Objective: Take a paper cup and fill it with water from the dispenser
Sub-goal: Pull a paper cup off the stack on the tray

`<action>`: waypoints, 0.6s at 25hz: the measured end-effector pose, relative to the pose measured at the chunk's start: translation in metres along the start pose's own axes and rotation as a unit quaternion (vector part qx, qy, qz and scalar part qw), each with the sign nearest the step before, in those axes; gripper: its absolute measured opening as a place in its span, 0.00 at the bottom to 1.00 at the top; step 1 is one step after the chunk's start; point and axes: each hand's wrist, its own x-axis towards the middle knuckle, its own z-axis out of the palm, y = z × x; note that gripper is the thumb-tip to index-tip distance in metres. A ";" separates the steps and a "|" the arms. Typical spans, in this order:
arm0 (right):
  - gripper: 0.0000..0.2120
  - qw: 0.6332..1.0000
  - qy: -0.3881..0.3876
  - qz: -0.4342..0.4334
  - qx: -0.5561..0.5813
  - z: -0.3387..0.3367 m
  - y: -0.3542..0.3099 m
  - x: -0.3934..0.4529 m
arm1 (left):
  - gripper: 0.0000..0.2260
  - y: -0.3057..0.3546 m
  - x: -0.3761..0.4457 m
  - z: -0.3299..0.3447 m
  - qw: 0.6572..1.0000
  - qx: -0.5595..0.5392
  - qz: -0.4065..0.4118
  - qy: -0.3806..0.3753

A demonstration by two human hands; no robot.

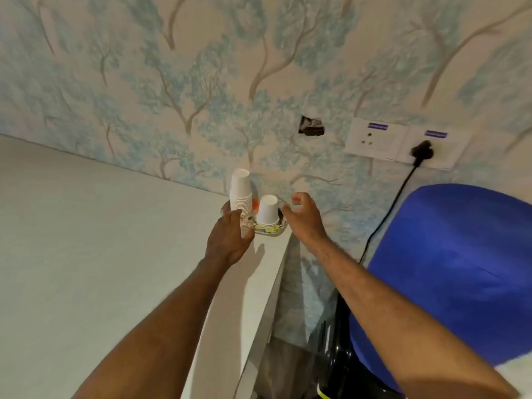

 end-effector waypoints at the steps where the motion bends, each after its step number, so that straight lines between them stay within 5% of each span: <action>1: 0.22 0.999 0.003 0.026 0.039 0.009 0.005 0.010 | 0.28 -0.008 0.008 0.008 1.000 0.004 0.004 0.005; 10: 0.38 0.992 -0.037 0.080 0.087 0.071 0.027 0.063 | 0.28 -0.007 0.052 0.050 0.999 0.020 -0.026 0.015; 15: 0.34 0.995 -0.046 0.047 0.073 0.081 0.035 0.071 | 0.27 -0.002 0.066 0.071 0.999 -0.024 -0.017 0.037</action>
